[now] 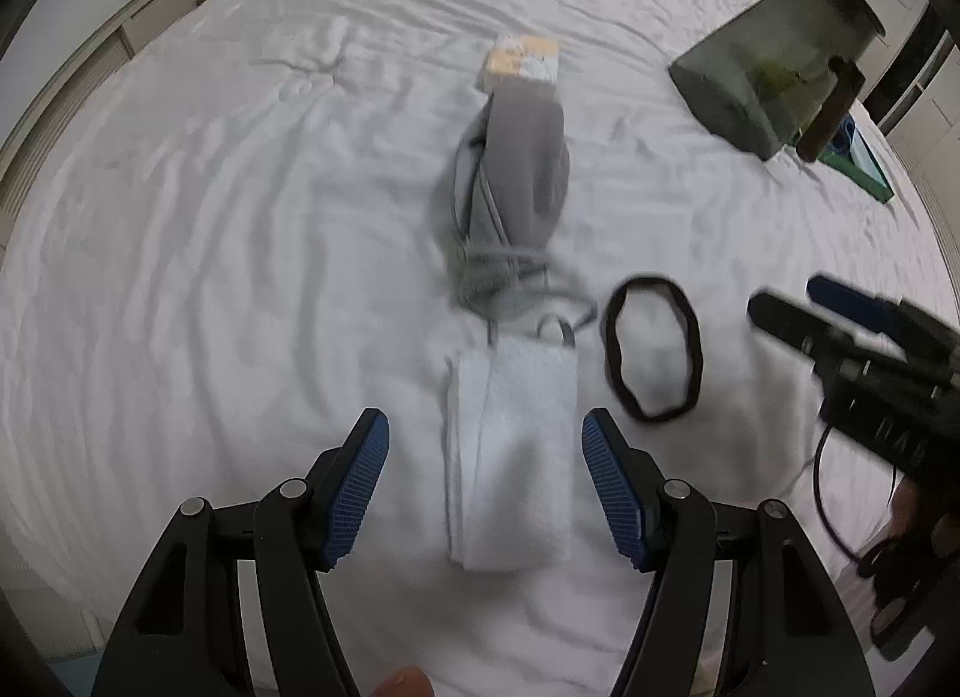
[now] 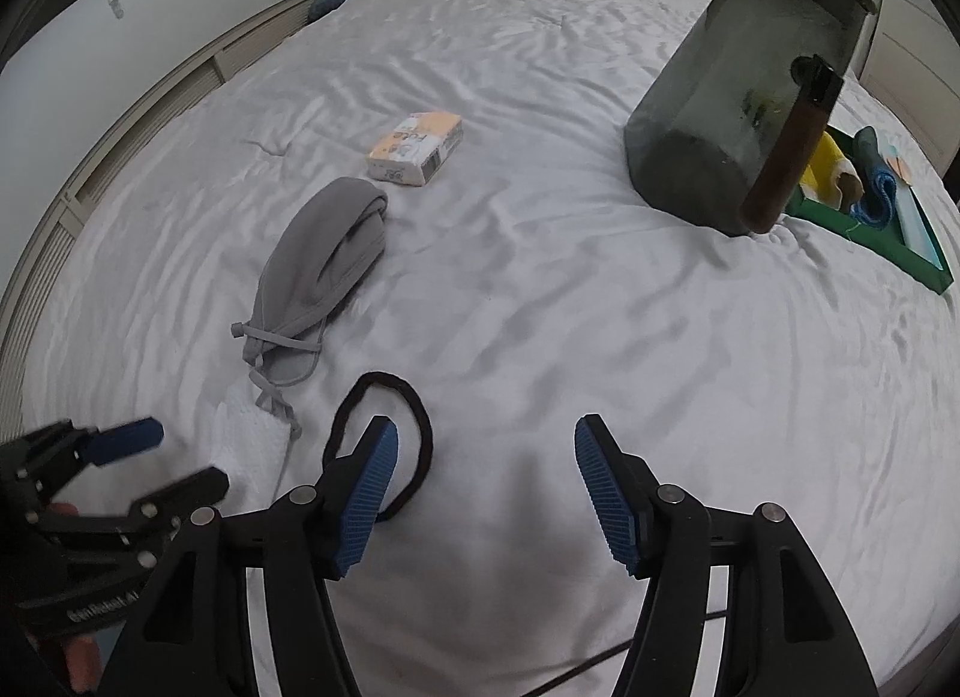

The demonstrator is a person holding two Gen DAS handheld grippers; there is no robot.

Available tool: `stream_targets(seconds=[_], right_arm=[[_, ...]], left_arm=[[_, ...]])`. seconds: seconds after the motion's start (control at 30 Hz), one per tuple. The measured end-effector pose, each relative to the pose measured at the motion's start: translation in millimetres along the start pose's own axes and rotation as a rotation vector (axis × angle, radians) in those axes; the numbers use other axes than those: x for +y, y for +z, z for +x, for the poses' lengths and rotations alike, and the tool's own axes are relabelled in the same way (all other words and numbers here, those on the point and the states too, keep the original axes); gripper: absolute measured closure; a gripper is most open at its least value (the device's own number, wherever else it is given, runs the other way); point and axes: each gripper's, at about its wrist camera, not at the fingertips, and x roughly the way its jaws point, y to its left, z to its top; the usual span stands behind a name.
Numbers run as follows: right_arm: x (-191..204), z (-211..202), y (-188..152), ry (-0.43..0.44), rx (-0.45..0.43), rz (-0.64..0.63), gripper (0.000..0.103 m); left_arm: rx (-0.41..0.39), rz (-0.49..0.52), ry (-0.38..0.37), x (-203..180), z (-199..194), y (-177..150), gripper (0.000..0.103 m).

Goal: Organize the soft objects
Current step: 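Grasp the grey fleece item with the left tool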

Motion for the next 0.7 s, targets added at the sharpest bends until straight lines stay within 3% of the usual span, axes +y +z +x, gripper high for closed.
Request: stream_targets(seconds=[0.43,0.7], right_arm=[[-6,17,12,0.001,0.005,0.005,0.041],[-13,28,31,-0.001,-0.015,0.004,0.041]], left_arm=[[-0.054,0.0,-0.036,14,16,69,0.042],[-0.016,0.013,-0.048,6,51,97,0.042]])
